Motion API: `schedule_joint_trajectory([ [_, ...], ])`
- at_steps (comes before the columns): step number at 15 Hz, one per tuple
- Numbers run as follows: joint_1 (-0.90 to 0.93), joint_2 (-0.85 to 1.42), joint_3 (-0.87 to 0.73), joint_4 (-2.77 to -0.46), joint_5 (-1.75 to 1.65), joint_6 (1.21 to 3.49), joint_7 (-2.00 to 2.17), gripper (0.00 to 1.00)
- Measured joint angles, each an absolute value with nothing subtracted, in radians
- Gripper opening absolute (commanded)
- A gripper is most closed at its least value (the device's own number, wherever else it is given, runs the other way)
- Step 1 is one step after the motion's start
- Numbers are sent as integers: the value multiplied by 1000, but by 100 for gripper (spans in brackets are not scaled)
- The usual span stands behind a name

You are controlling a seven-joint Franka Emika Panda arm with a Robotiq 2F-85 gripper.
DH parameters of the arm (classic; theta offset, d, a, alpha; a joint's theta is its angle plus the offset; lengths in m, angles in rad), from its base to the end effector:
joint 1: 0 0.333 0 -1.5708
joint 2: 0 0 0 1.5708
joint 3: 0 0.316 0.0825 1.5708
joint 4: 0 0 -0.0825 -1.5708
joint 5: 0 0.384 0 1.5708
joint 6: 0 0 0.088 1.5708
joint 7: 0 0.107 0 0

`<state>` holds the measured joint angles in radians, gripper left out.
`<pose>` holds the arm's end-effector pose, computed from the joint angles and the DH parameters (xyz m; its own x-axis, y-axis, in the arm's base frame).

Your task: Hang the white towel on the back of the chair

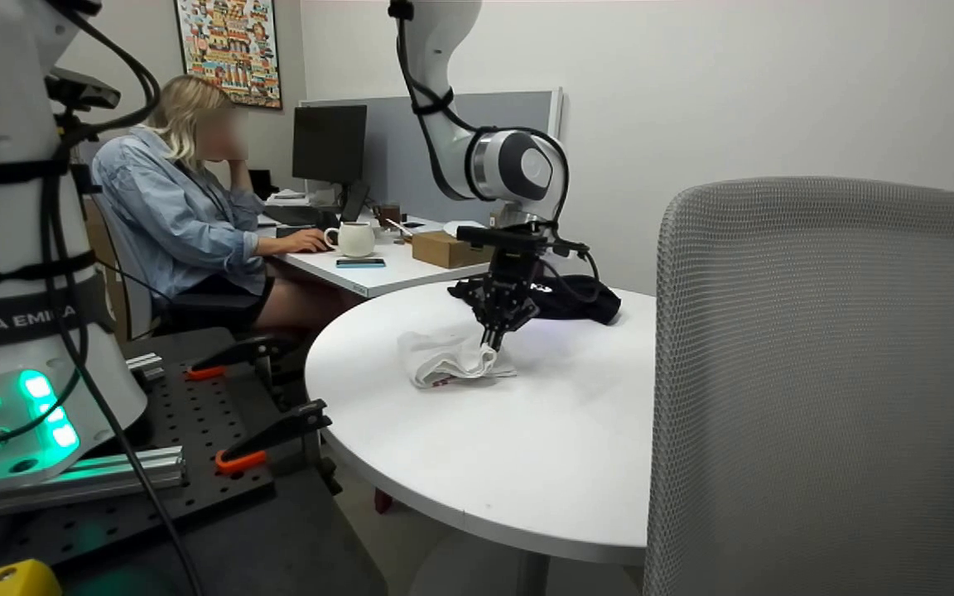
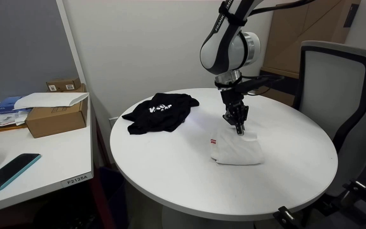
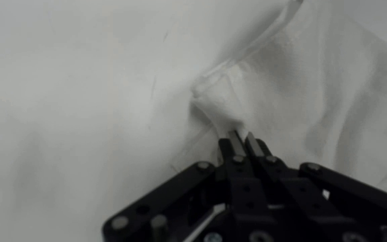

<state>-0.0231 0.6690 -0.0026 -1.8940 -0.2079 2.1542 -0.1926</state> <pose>0.5783 -0.0233 0.1207 0.8650 0.2766 -0.4186 0.3196 -0.9469 0.0350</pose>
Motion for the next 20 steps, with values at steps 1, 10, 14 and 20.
schedule_joint_trajectory([
  [1, -24, 661, -3, -1883, -203, 2152, -182, 1],
  [10, -2, 508, -4, -1756, -184, 2097, 30, 1],
  [14, 8, 439, -25, -1664, -182, 2079, 174, 1],
  [20, 1, 393, -104, -1484, -184, 2038, 344, 1],
])
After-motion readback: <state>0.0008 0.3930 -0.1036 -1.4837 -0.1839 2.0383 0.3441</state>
